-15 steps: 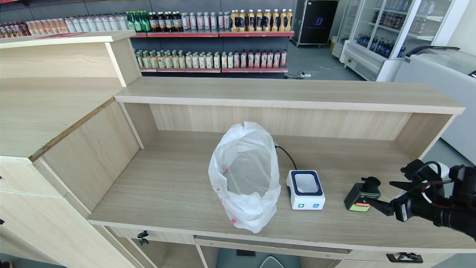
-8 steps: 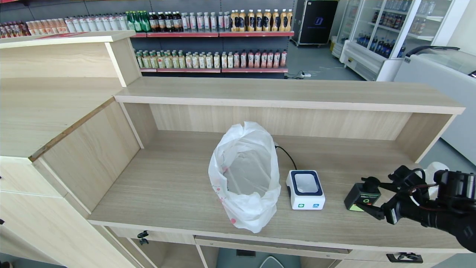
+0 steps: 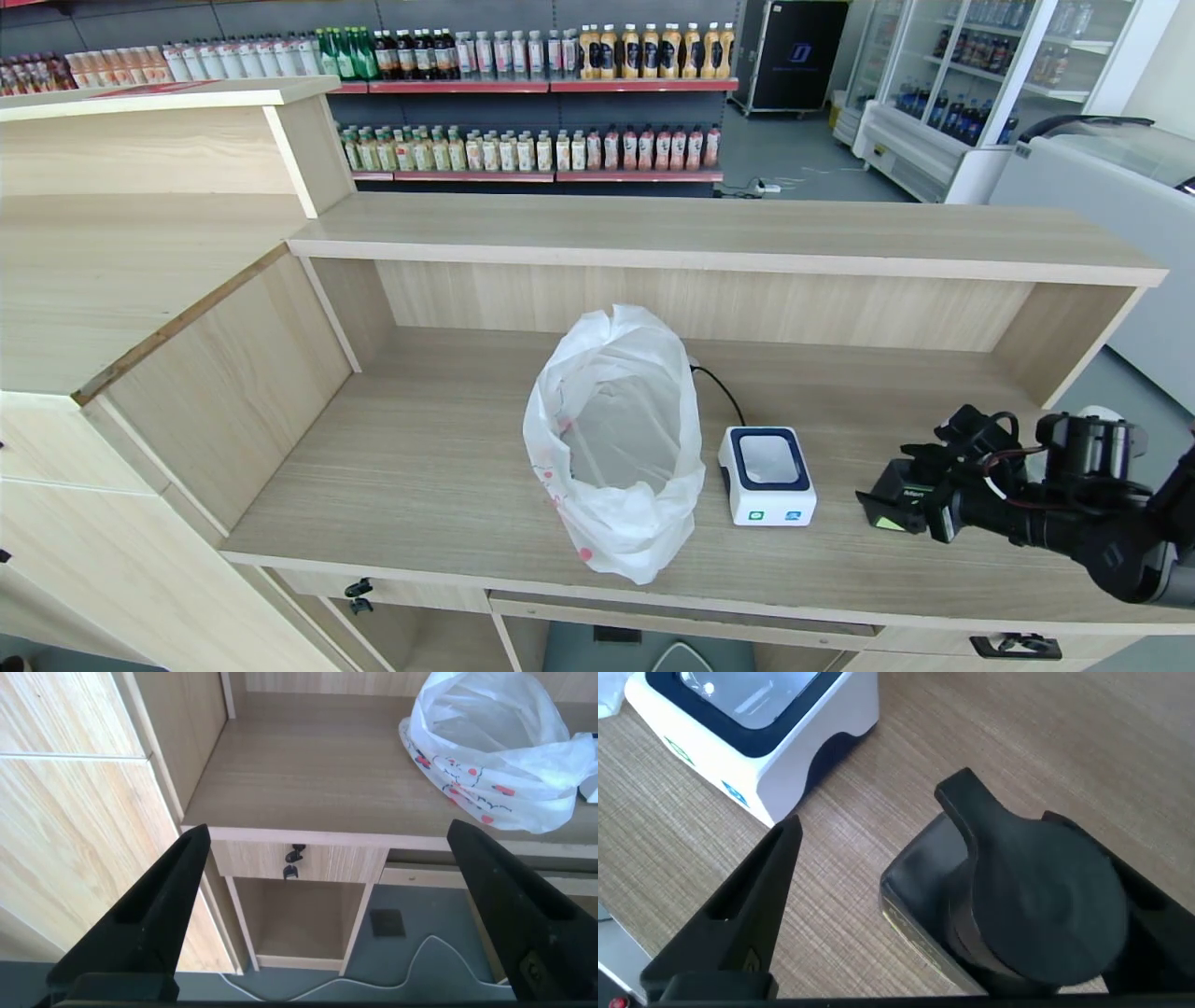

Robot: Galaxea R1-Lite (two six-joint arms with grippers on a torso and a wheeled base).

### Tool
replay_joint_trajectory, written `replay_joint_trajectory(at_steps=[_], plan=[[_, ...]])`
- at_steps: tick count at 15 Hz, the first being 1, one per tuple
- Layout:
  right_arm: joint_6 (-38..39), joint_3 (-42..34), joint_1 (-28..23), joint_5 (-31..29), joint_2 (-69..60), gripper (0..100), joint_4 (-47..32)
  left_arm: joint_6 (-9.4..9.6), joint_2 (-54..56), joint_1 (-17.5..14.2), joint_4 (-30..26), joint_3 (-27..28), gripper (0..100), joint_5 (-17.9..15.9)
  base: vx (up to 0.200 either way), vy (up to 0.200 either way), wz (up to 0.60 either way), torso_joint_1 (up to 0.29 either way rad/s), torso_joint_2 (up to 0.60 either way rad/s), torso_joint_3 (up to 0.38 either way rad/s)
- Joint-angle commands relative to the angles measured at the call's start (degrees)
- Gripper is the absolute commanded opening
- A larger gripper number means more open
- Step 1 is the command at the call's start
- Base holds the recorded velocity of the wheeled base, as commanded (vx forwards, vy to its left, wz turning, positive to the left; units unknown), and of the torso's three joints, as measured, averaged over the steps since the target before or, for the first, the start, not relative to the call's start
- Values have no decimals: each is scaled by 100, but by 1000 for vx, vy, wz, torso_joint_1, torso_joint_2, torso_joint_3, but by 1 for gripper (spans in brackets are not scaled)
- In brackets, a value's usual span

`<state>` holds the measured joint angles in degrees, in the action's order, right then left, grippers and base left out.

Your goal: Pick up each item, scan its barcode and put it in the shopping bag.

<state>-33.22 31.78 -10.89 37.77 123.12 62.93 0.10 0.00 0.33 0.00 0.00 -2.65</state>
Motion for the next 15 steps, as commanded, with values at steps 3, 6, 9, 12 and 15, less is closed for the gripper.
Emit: replay_joint_trajectory(at_steps=[3, 6, 9, 12, 15], plan=[[8, 56, 122, 82, 238, 100, -17, -1, -9, 2, 0, 0, 100, 1, 0, 0, 0, 0, 0, 0], [8, 12, 175, 143, 353, 100, -9, -1, -9, 2, 0, 0, 100, 1, 0, 0, 0, 0, 0, 0], [8, 30, 183, 143, 440, 100, 35, -1, -9, 2, 0, 0, 100, 1, 0, 0, 0, 0, 0, 0], [8, 65, 183, 143, 537, 100, 35, -1, -9, 2, 0, 0, 100, 1, 0, 0, 0, 0, 0, 0], [8, 127, 210, 152, 607, 100, 35, -1, -9, 2, 0, 0, 100, 1, 0, 0, 0, 0, 0, 0]])
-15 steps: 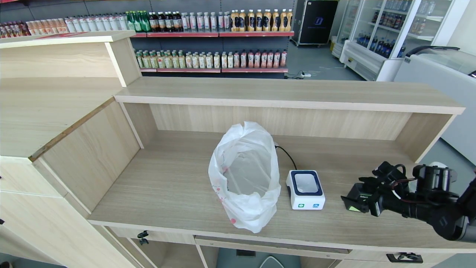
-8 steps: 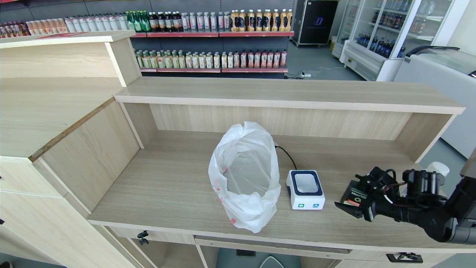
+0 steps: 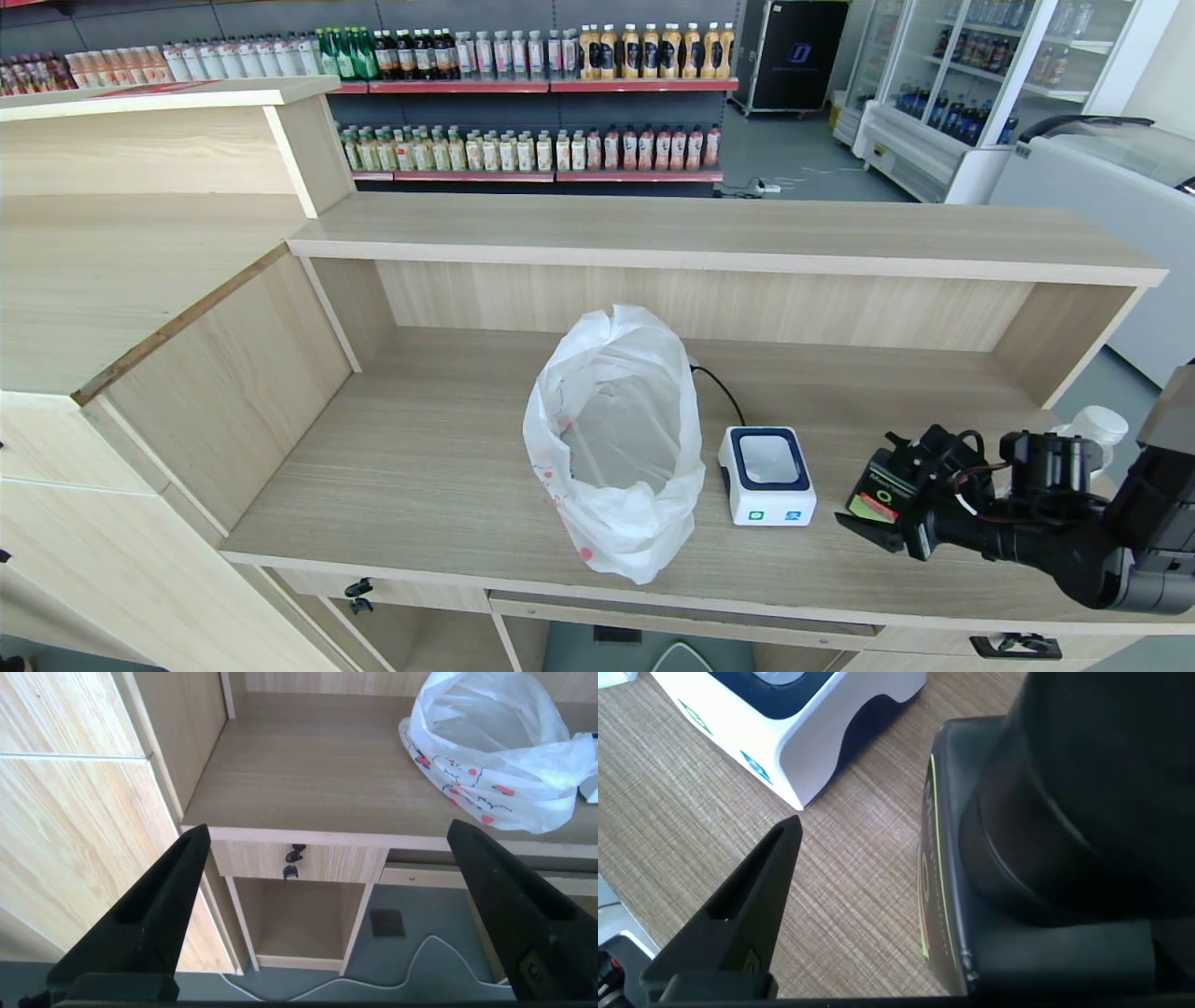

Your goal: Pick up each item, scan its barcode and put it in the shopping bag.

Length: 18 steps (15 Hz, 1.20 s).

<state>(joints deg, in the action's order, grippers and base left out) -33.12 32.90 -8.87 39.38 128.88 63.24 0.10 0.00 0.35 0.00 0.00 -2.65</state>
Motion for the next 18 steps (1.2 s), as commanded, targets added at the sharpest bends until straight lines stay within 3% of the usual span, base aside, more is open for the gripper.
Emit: replay_joint_trajectory(at_steps=[1, 2, 3, 10, 14, 17, 18], plan=[[-1, 41, 17, 35, 50, 100, 4, 8, -9, 0, 0, 0, 100, 1, 0, 0, 0, 0, 0, 0], [-1, 67, 26, 114, 76, 100, 12, -1, -9, 0, 0, 0, 100, 1, 0, 0, 0, 0, 0, 0], [-1, 94, 35, 132, 111, 0, 21, -1, -9, 0, 0, 0, 100, 1, 0, 0, 0, 0, 0, 0], [16, 111, 0, 123, 111, 0, 30, -1, -9, 0, 0, 0, 100, 1, 0, 0, 0, 0, 0, 0], [113, -328, 0, 132, -1216, 0, -295, -1, -9, 0, 0, 0, 100, 1, 0, 0, 0, 0, 0, 0], [-467, -504, 0, 88, -2649, 0, -409, -1, -9, 0, 0, 0, 100, 1, 0, 0, 0, 0, 0, 0], [-1126, -495, 0, 79, -2983, 0, -313, -1, -9, 0, 0, 0, 100, 1, 0, 0, 0, 0, 0, 0]])
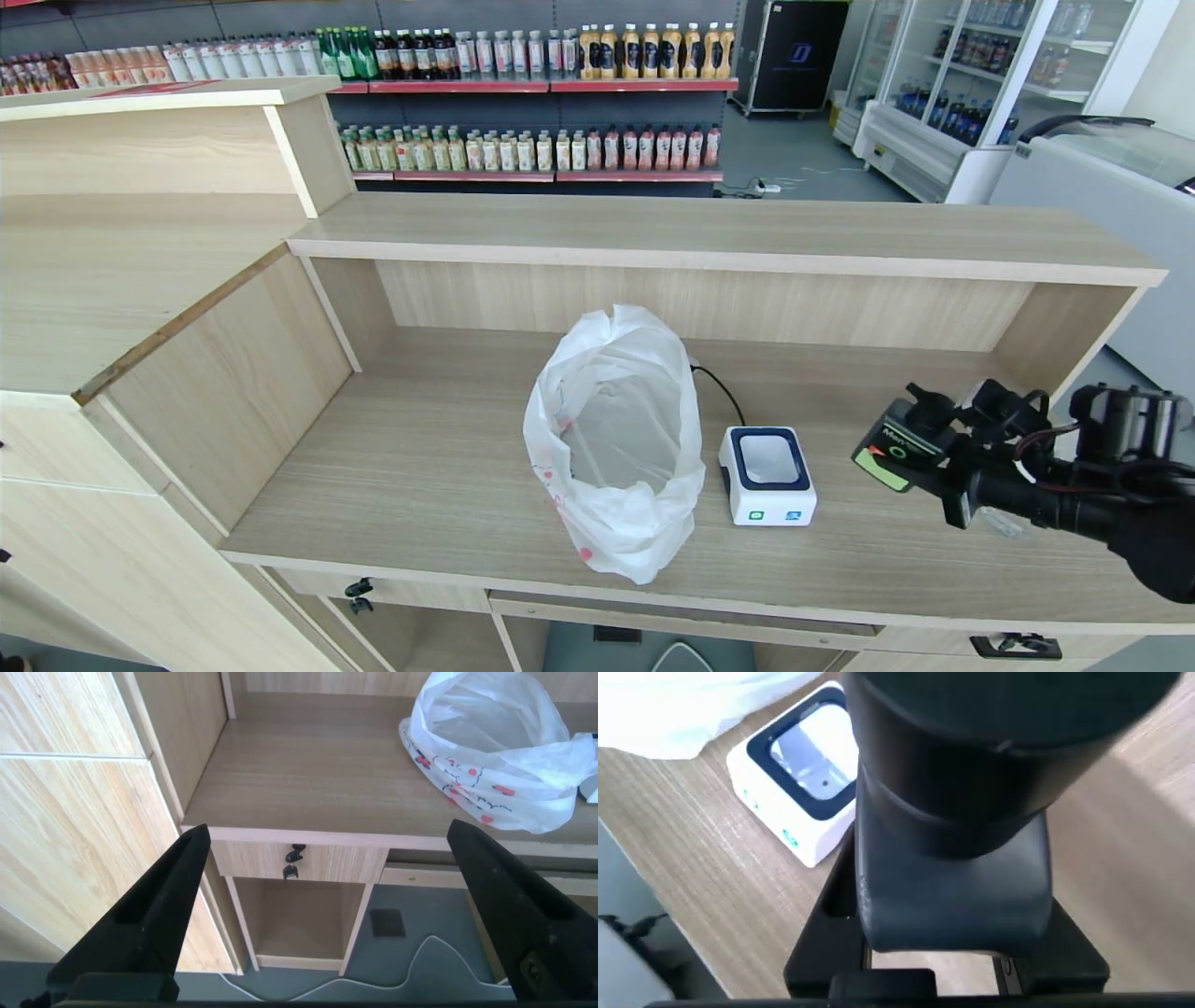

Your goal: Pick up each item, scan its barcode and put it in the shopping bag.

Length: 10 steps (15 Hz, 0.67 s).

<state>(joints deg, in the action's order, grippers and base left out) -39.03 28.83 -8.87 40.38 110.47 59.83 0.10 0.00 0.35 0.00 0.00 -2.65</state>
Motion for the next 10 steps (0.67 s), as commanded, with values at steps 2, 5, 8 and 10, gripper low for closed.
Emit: replay_joint_trajectory(at_steps=[2, 5, 8, 10], plan=[[-2020, -211, -71, 41, -1634, 0, 178, -1, -9, 0, 0, 0, 100, 1, 0, 0, 0, 0, 0, 0], [-3453, -361, -88, 269, -2495, 0, 160, -1, -9, 0, 0, 0, 100, 1, 0, 0, 0, 0, 0, 0], [-4763, -466, 430, 515, -3137, 0, 477, -1, -9, 0, 0, 0, 100, 1, 0, 0, 0, 0, 0, 0], [-5439, -536, 474, 726, -3418, 0, 1321, -1, -9, 0, 0, 0, 100, 1, 0, 0, 0, 0, 0, 0]])
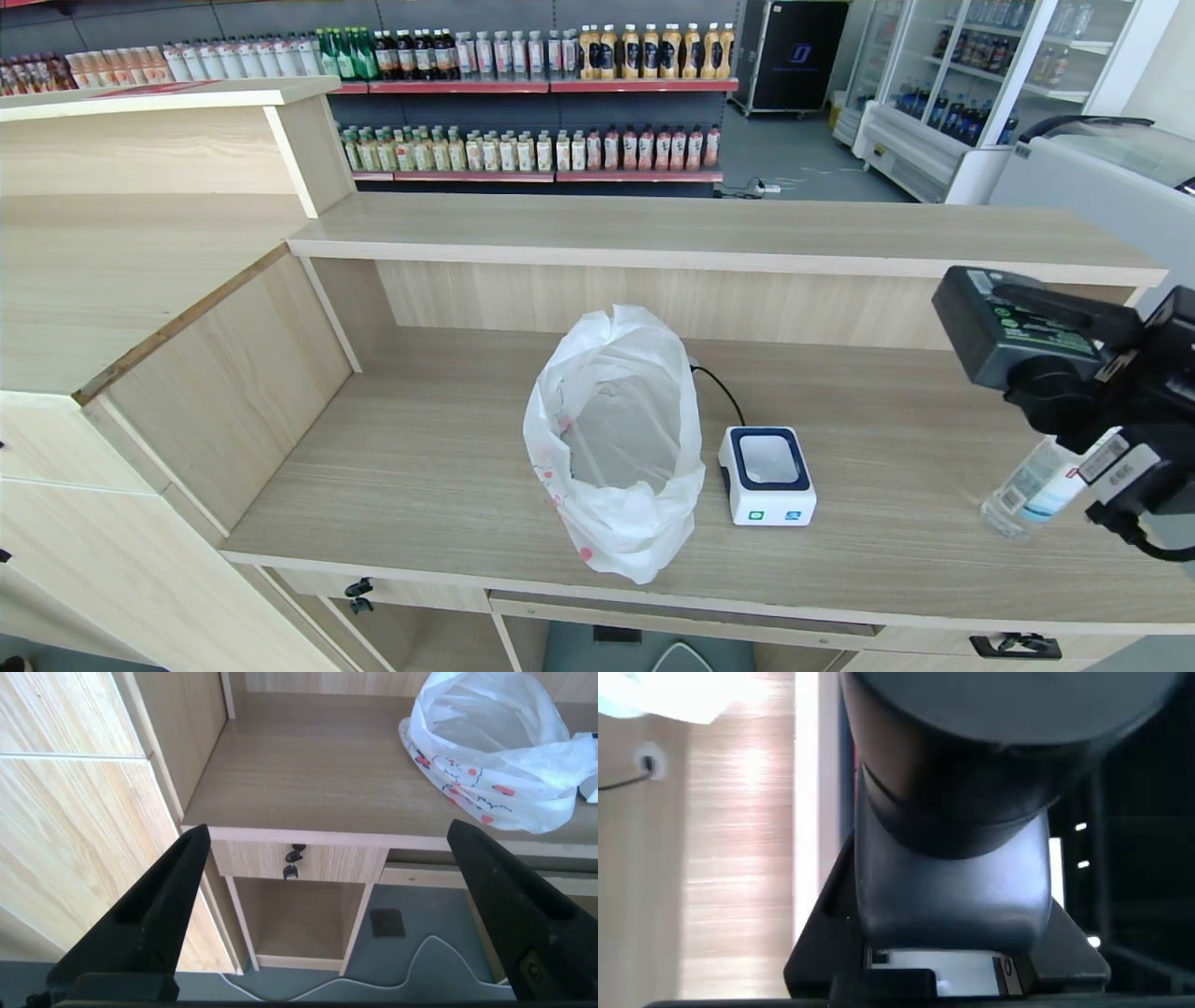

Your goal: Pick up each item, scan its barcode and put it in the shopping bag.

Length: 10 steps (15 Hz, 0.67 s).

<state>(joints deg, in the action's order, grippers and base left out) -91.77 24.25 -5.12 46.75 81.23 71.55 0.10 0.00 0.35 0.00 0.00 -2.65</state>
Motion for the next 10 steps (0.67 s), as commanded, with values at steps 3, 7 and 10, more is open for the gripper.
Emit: replay_joint_trajectory(at_steps=[3, 7, 10], plan=[[-1124, -333, 1136, 203, -494, 0, 993, -1, -9, 0, 0, 0, 100, 1, 0, 0, 0, 0, 0, 0], [-2293, -377, 1918, 220, -502, 0, 940, -1, -9, 0, 0, 0, 100, 1, 0, 0, 0, 0, 0, 0], [-2855, -394, 2648, 185, -749, 0, 492, -1, -9, 0, 0, 0, 100, 1, 0, 0, 0, 0, 0, 0]])
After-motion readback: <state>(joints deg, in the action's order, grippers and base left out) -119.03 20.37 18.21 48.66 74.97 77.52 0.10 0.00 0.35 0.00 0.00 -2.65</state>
